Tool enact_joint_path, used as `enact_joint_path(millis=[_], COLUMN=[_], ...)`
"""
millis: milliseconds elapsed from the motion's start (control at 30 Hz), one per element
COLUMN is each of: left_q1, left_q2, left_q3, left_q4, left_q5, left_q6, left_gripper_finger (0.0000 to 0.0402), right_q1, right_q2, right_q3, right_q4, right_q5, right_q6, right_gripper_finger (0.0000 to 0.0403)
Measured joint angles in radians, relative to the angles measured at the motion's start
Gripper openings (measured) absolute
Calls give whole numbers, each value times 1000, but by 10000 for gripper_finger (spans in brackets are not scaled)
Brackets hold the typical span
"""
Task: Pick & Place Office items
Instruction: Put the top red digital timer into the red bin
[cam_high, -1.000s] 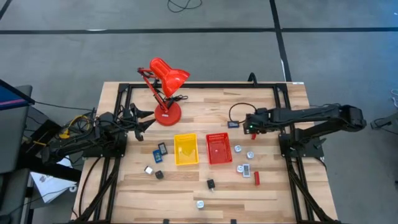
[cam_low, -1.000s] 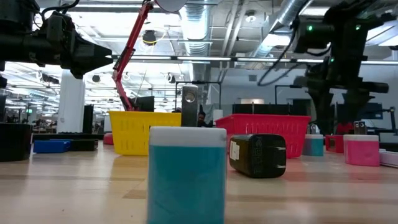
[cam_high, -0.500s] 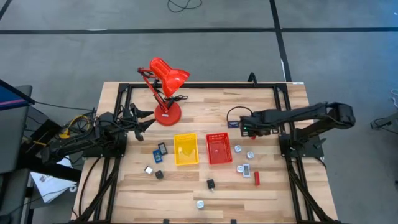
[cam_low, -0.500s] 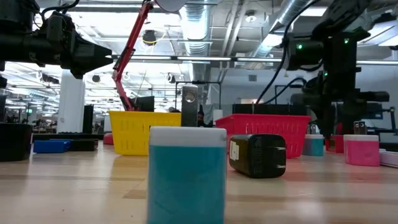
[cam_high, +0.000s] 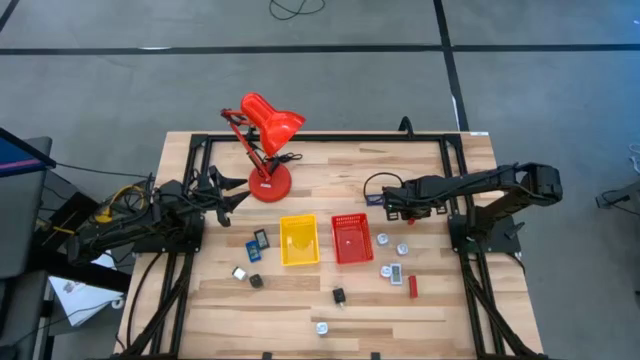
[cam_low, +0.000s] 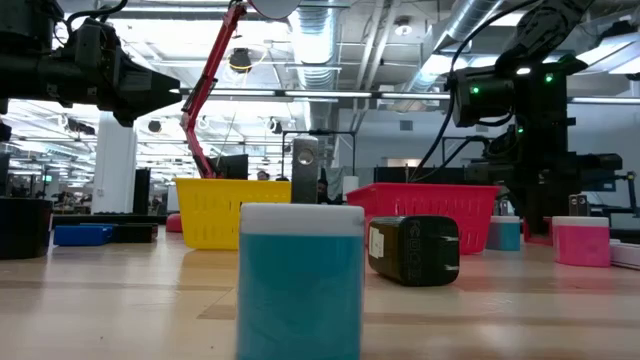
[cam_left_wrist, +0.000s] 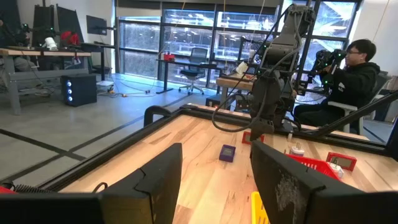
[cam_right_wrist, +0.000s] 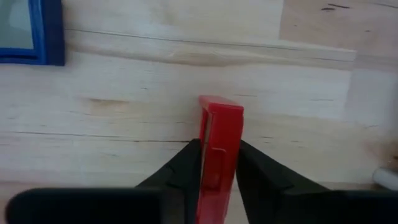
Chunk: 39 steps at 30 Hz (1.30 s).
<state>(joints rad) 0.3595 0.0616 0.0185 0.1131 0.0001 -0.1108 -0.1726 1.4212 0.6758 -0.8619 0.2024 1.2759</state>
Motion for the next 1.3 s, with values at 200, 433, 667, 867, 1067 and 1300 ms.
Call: enact_joint_path(millis=[200,433,667,867,1067,1300], left_q1=[0,0,0,0,0,0], left_q2=[0,0,0,0,0,0], left_q3=[0,0,0,0,0,0], left_q4=[0,0,8,14,18,21], left_q5=[0,0,0,0,0,0], left_q6=[0,0,0,0,0,0], left_gripper_finger=[186,186,186,186,186,186], right_q1=[0,-6,36,94,166,209], right_q2=[0,-50,-100,-31,124,317], right_q3=[0,34,171,363,528,641], right_q4=[-1,-30,36,59,57,57], right_q5=[0,-2,11,28,30,-74], right_q6=[-48,-203,-524,-707,-957,-1085], right_gripper_finger=[58,58,57,56,56,56])
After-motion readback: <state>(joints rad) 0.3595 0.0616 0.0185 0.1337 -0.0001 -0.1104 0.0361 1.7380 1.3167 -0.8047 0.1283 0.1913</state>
